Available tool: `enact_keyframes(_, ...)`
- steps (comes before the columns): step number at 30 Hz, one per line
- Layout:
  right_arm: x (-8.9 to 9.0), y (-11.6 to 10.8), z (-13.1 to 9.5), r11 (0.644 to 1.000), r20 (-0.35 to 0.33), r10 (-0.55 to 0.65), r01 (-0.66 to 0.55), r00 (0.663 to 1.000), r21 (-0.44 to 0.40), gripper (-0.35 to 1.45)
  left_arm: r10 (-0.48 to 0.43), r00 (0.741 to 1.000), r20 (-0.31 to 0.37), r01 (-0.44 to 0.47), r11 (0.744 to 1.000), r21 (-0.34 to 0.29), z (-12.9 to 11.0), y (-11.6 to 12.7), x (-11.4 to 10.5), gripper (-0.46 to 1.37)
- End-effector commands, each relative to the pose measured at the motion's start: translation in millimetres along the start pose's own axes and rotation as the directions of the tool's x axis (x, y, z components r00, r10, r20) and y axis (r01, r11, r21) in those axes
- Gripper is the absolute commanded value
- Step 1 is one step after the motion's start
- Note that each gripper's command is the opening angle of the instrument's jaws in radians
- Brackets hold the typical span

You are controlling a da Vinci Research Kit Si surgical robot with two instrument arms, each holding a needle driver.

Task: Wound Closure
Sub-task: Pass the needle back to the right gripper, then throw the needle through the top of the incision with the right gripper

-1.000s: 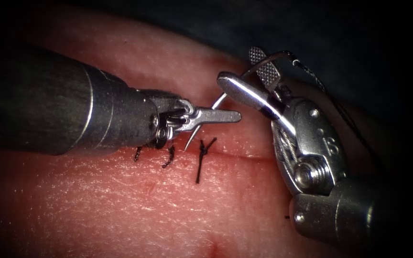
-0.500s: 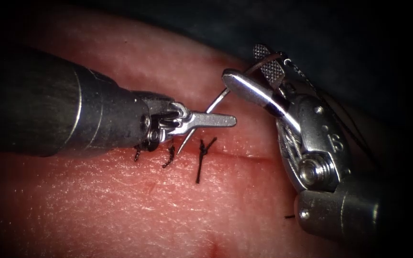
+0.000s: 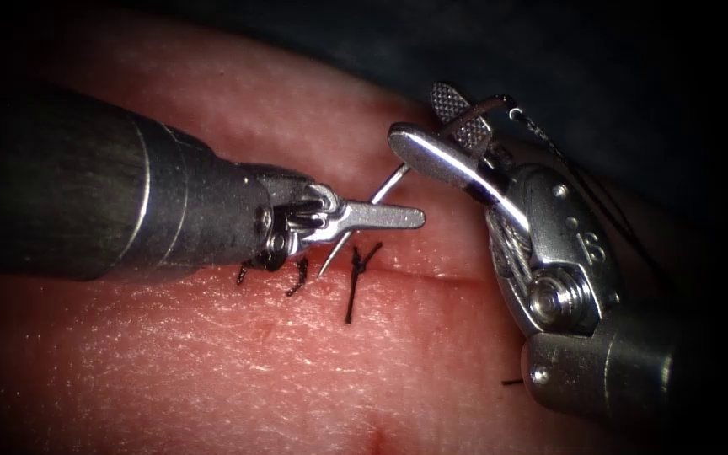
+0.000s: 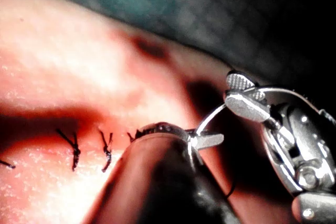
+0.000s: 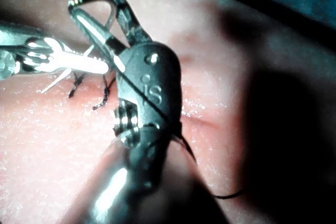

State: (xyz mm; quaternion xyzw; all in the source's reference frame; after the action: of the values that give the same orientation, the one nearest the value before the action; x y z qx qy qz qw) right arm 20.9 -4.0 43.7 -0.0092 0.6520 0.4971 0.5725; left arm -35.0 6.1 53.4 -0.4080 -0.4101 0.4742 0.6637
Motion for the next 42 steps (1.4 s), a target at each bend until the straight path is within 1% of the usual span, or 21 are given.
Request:
enact_keyframes(1, 0.0, -0.1, -0.1, 1.0, 0.008, 0.0, 0.0, 1.0, -0.007, -0.35, 0.001, 1.0, 0.0, -0.001, 1.0, -0.017, 0.0, -0.1, -0.1, -0.35)
enact_keyframes(13, 0.2, 0.4, -0.5, 1.0, 0.021, -0.01, 0.01, 1.0, -0.004, -0.35, 0.022, 1.0, 0.003, -0.022, 1.0, -0.022, 0.2, 0.1, -0.5, -0.35)
enact_keyframes(14, 0.2, 0.4, -0.5, 1.0, 0.019, -0.011, 0.011, 1.0, -0.003, -0.35, 0.033, 0.999, 0.002, -0.033, 0.999, -0.022, 0.3, 0.2, -0.5, -0.26)
enact_keyframes(16, 0.1, 0.5, -0.7, 1.0, 0.03, -0.01, 0.011, 1.0, -0.004, -0.35, 0.107, 0.994, -0.001, -0.107, 0.994, -0.025, 0.7, 0.4, -0.3, 0.59)
enact_keyframes(17, 0.1, 0.5, -0.7, 1.0, 0.032, -0.01, 0.011, 0.999, -0.005, -0.35, 0.13, 0.991, -0.003, -0.13, 0.991, -0.025, 0.8, 0.4, -0.2, 0.75)
enact_keyframes(18, -0.1, 0.4, -0.8, 1.0, 0.037, -0.011, 0.011, 0.999, -0.005, -0.35, 0.239, 0.971, -0.009, -0.239, 0.971, -0.027, 1.4, 0.5, -0.1, 1.26)
enact_keyframes(19, -0.1, 0.4, -0.8, 1.0, 0.04, -0.011, 0.011, 0.999, -0.006, -0.35, 0.25, 0.968, -0.009, -0.251, 0.968, -0.027, 1.4, 0.5, -0.1, 1.28)
enact_keyframes(20, -0.2, 0.4, -0.9, 1.0, 0.043, -0.011, 0.012, 0.999, -0.006, -0.35, 0.284, 0.959, -0.012, -0.285, 0.958, -0.027, 1.6, 0.6, -0.1, 1.33)
enact_keyframes(21, -0.2, 0.4, -0.9, 1.0, 0.046, -0.011, 0.012, 0.999, -0.007, -0.35, 0.313, 0.95, -0.013, -0.313, 0.949, -0.028, 1.7, 0.6, -0.1, 1.33)
enact_keyframes(22, -0.2, 0.3, -0.9, 1.0, 0.049, -0.011, 0.011, 0.999, -0.007, -0.35, 0.363, 0.932, -0.014, -0.363, 0.931, -0.029, 1.7, 0.6, -0.2, 1.33)
enact_keyframes(25, -0.2, 0.3, -1.0, 1.0, 0.055, -0.022, 0.023, 0.998, -0.007, -0.35, 0.439, 0.898, -0.022, -0.439, 0.898, -0.016, 1.6, 0.7, -0.3, 1.28)
enact_keyframes(27, -0.2, 0.4, -1.2, 1.0, 0.059, -0.028, 0.028, 0.998, -0.005, -0.35, 0.439, 0.898, -0.022, -0.439, 0.898, -0.015, 1.3, 0.6, -0.3, 1.2)
enact_keyframes(29, -0.1, 0.5, -1.4, 0.999, 0.062, -0.034, 0.034, 0.997, -0.003, -0.35, 0.455, 0.89, -0.02, -0.456, 0.89, -0.017, 1.0, 0.6, -0.3, 1.18)
enact_keyframes(35, 0.0, 1.1, -2.3, 0.999, 0.076, -0.045, 0.044, 0.996, 0.007, -0.35, 0.462, 0.887, -0.011, -0.462, 0.886, -0.028, -0.5, 0.3, -0.2, 1.13)
enact_keyframes(38, 0.2, 1.3, -2.6, 0.998, 0.081, -0.056, 0.055, 0.995, 0.011, -0.35, 0.473, 0.881, -0.007, -0.473, 0.881, -0.033, -1.1, 0.3, -0.2, 1.1)
enact_keyframes(42, 0.5, 1.7, -3.1, 0.996, 0.109, -0.089, 0.087, 0.99, 0.022, -0.35, 0.495, 0.869, -0.002, -0.495, 0.868, -0.041, -2.0, 0.1, -0.3, 1.03)
